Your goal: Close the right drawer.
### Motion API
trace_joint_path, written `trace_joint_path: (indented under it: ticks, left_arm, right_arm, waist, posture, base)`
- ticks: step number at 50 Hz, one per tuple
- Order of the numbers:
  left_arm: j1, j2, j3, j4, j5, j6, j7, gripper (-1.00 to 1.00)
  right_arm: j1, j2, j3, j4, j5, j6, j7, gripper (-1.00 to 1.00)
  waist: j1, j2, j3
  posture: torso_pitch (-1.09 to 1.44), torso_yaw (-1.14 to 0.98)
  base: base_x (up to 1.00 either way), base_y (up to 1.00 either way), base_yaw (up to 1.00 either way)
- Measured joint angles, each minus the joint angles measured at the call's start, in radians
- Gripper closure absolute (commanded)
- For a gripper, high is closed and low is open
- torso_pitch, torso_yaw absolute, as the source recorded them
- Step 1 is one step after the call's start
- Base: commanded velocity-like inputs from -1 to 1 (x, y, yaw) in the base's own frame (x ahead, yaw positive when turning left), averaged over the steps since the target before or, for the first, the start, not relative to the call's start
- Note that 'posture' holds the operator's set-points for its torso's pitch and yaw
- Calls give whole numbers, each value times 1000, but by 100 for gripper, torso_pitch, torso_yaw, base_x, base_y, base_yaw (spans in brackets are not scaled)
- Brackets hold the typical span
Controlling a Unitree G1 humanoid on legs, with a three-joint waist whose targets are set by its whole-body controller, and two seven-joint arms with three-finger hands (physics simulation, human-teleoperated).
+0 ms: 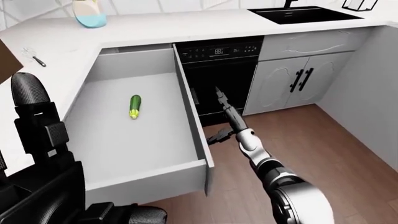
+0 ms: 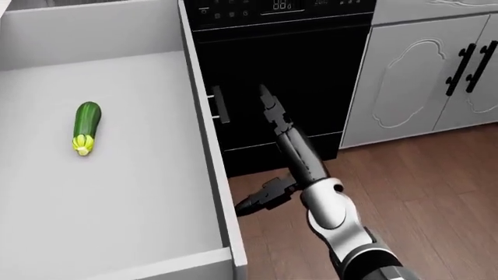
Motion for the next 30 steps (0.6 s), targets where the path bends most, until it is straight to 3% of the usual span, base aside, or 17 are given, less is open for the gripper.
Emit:
trace_joint_path:
  ticks: [30]
  left_arm:
    - [-9, -8, 6, 0, -5, 12, -6, -100]
  right_arm:
    - [-36, 73, 15, 16, -53, 23, 28, -100]
  waist:
    - [10, 1, 6]
  posture:
    - [0, 0]
  base:
    - [0, 0, 0]
